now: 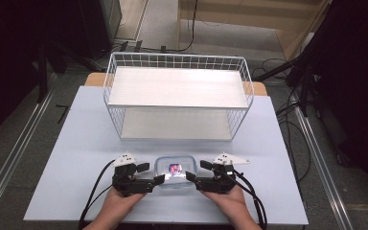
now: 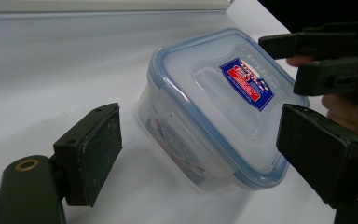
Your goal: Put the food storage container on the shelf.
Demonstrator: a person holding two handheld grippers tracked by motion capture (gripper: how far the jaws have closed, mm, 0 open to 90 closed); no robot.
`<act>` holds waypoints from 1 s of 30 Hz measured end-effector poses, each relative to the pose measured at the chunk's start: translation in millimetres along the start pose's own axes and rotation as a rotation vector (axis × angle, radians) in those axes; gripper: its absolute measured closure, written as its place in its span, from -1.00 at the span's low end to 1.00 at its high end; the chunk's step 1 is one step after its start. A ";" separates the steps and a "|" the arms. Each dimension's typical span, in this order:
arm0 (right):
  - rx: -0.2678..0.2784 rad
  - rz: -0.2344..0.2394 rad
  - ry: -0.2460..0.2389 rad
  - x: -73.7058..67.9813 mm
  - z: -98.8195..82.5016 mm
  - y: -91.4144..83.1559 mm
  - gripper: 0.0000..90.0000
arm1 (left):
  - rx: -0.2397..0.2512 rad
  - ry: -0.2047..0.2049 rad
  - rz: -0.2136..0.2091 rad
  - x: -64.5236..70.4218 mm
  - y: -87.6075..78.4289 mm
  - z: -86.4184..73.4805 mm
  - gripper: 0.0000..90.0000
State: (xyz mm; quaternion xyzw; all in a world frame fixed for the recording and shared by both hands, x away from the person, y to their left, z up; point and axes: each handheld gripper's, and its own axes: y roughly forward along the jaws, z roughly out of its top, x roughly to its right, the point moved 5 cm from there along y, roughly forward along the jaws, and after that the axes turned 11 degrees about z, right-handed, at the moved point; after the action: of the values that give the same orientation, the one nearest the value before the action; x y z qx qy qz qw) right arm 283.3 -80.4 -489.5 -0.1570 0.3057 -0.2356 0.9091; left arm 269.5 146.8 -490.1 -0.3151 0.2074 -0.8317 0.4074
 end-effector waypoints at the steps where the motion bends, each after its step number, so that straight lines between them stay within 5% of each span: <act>1: 0.000 0.000 0.000 0.0 0.0 0.0 -0.44 | 0.000 0.000 0.000 0.0 0.0 0.0 -0.65; 8: -0.021 0.091 0.121 3.0 -6.7 7.0 -0.40 | -0.042 -0.029 -0.054 3.2 6.1 -5.2 -0.56; 16: -0.026 0.130 0.168 6.0 -8.6 7.1 -0.38 | -0.042 -0.060 -0.081 4.8 6.3 -6.7 -0.41; 19: -0.027 0.174 0.225 9.0 -11.5 7.8 -0.37 | -0.044 -0.076 -0.093 4.4 6.4 -7.6 -0.37; 30: -0.012 0.171 0.221 5.3 -14.4 2.2 -0.25 | -0.034 -0.062 -0.100 4.8 1.7 -7.1 -0.18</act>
State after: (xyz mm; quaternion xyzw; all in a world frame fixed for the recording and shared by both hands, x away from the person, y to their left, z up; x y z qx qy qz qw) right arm 278.7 -83.4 -504.0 -0.1089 0.4174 -0.1710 0.8858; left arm 263.3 142.6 -494.4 -0.3574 0.1928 -0.8373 0.3660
